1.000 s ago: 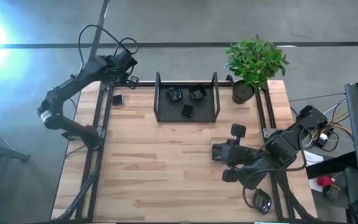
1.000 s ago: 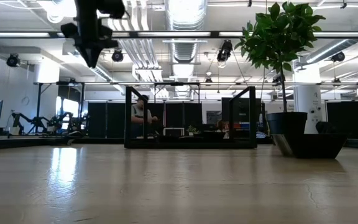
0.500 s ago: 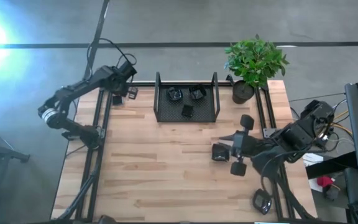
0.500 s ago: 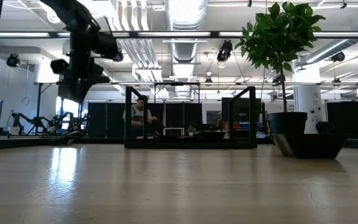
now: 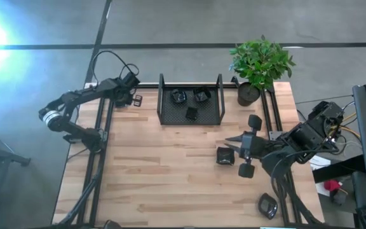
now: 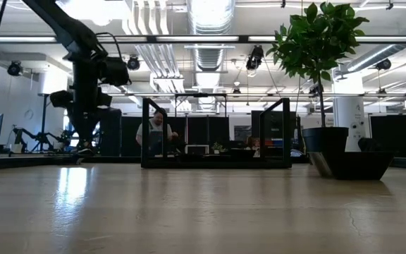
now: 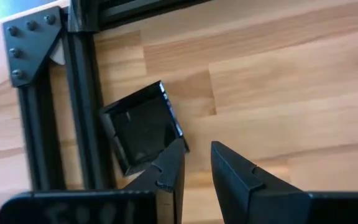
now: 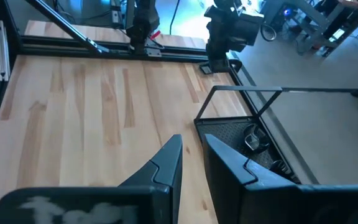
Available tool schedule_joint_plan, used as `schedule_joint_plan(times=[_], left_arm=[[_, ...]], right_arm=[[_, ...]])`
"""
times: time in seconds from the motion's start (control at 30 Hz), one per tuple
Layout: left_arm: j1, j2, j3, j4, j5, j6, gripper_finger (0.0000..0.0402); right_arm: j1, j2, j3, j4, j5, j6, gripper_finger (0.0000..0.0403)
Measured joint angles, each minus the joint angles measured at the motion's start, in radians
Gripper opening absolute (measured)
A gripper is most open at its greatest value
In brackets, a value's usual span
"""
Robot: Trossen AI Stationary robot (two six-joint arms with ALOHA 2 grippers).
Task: Pick & Place Mini shaped plates
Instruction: Stack the black square plate on top of the black square plate on the shelf
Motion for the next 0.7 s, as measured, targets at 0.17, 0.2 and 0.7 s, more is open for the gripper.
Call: schedule_joint_plan(times=[0.17,0.2,0.7], left_arm=[[0.002,0.0,-0.064,0.11,0.001,-0.021,0.0074],[0.002,0.0,-0.077,0.12,0.001,-0.022,0.0074],[0.012,0.003,-0.159,0.246,-0.049,-0.083,0.0074]], right_arm=[[0.0,0.0,0.0,0.0,-0.001,0.0,0.0061],[0.0,0.0,0.0,0.0,-0.001,0.0,0.0061],[0.0,0.001,0.0,0.001,-0.002,0.001,0.0061]])
